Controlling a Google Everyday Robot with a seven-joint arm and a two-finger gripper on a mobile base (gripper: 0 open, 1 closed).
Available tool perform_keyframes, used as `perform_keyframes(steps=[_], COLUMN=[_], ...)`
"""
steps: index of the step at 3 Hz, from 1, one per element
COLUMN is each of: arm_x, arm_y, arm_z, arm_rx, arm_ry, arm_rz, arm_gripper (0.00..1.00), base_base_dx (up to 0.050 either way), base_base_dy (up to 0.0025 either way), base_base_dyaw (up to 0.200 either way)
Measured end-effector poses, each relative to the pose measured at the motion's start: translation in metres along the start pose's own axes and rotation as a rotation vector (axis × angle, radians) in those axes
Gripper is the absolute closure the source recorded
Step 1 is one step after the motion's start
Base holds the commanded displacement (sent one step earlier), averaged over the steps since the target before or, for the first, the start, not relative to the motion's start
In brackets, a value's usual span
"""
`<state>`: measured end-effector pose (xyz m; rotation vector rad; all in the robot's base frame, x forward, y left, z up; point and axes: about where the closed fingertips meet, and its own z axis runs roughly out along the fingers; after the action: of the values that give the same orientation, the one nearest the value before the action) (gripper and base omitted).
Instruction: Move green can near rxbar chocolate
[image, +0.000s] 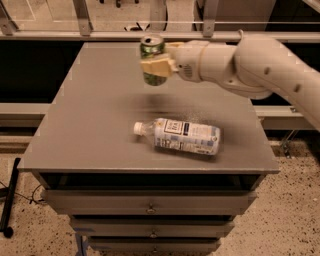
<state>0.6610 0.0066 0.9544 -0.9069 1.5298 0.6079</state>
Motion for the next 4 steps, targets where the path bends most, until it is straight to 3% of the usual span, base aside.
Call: perform_keyframes(steps=[1, 3, 4], arm_x=[0.043, 0.042, 0.048], arm_y=[-0.051, -0.055, -0.085], arm_z=[-0.084, -0.084, -0.075], arm_rx=[0.148, 0.165, 0.169], arm_ry=[0.067, 0.064, 0.058], arm_rz=[0.033, 0.015, -0.015], arm_gripper=[1.00, 1.00, 1.00], base_base_dx=[0.000, 0.000, 0.000], base_base_dy=[0.00000, 0.00000, 0.00000], base_base_dyaw=[0.000, 0.000, 0.000])
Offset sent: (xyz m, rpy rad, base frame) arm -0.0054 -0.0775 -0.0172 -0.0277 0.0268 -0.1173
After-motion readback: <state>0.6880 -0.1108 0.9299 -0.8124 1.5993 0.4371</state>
